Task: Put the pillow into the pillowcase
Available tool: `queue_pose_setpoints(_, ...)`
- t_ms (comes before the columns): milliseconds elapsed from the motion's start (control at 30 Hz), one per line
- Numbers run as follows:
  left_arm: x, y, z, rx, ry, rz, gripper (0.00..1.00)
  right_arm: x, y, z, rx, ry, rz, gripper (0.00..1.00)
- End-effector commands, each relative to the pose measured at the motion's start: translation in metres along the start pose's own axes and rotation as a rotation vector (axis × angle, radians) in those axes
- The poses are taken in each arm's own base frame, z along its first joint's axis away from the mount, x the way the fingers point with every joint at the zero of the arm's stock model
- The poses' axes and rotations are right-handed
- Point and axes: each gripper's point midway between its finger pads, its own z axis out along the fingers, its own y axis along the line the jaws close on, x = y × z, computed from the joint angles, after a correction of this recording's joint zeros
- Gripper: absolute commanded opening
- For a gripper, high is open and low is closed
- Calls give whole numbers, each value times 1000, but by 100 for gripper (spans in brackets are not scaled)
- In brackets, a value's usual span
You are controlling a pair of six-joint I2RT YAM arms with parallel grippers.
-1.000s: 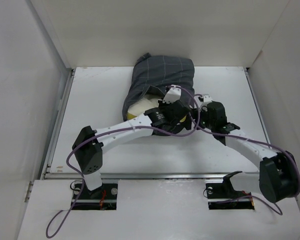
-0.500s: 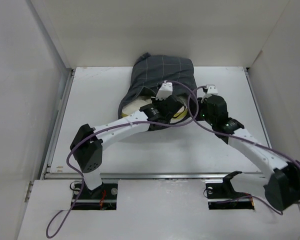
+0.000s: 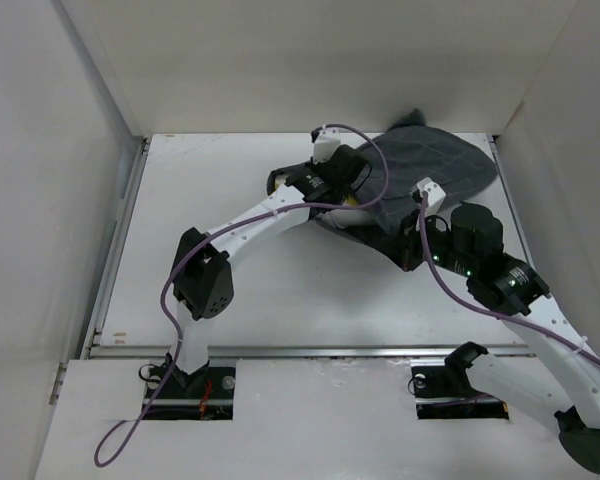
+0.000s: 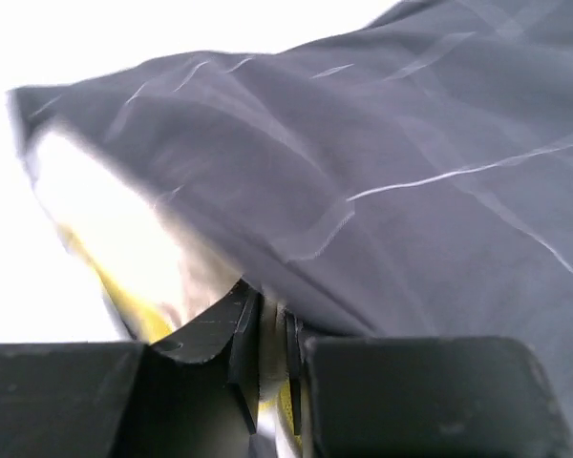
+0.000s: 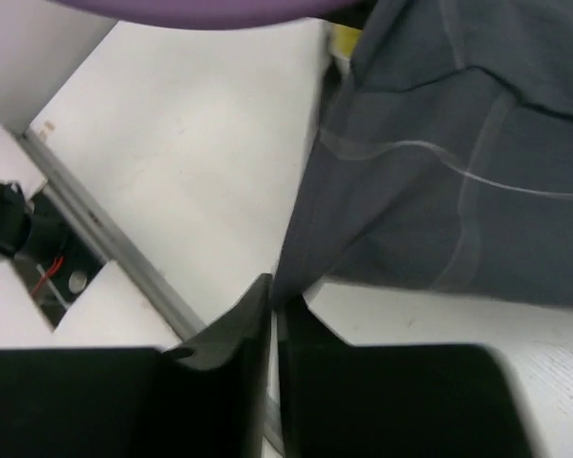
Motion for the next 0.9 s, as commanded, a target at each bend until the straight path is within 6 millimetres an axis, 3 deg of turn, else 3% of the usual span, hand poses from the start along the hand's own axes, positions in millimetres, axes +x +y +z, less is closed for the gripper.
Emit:
queue_pose_setpoints(0,18,-10,26,27,37,-78,0,-9,36,-8,-165,0,-19,15)
queue_pose_setpoints(33,23,-9,22,42,58,-73,0,-5,28,-3,-125,18,-10,30)
queue_pose_setpoints(67,31,-6,19,54,82,-52,6,5,16,3,-66,53,5,41)
queue_pose_setpoints(100,29,-5,8,93,93,-54,37,12,11,9,-48,87,15,54)
queue_pose_setpoints(133,55,5,6,89,138,2,54,16,9,11,-44,106,21,57)
queue_pose_setpoints(167,67,19,-6,93,169,15,74,18,6,14,-32,114,14,58)
queue_pose_setpoints(200,68,19,-6,93,169,15,75,18,4,14,-20,111,13,58)
queue_pose_setpoints(300,80,54,-29,73,179,8,93,15,-9,15,50,97,0,62)
queue_pose_setpoints(400,83,96,-40,-4,176,-59,94,-4,-28,12,177,41,-12,66)
queue_pose_setpoints(467,87,118,-39,-28,193,-112,87,-3,-46,22,266,72,-9,66)
queue_pose_setpoints(500,86,120,-36,-10,192,-139,72,-5,-61,25,344,73,-12,66)
queue_pose_setpoints(533,87,122,-34,5,197,-161,65,-16,-66,29,378,62,-15,66)
queue_pose_setpoints(567,92,115,-32,57,233,-185,62,-9,-78,47,415,120,-31,66)
queue_pose_setpoints(600,92,123,-27,76,240,-203,62,-11,-83,56,434,138,-44,66)
queue_pose_setpoints(633,78,111,-21,149,205,-238,62,-15,-88,66,446,145,-58,66)
queue_pose_setpoints(667,76,96,-22,257,232,-253,62,-36,-88,76,451,110,-72,71)
queue_pose_setpoints(700,75,89,-17,315,236,-261,62,-25,-98,99,460,175,-92,71)
queue_pose_setpoints(733,54,81,-8,392,186,-290,62,-31,-100,112,458,175,-104,71)
queue_pose_setpoints(767,48,72,-6,453,190,-301,63,-57,-101,122,472,124,-108,71)
queue_pose_setpoints(800,44,58,-9,540,214,-305,64,-43,-114,146,494,188,-123,71)
queue_pose_setpoints(833,38,45,-1,575,211,-292,64,-46,-120,156,521,197,-126,71)
queue_pose_setpoints(867,31,35,1,622,196,-284,66,-69,-126,162,562,158,-145,71)
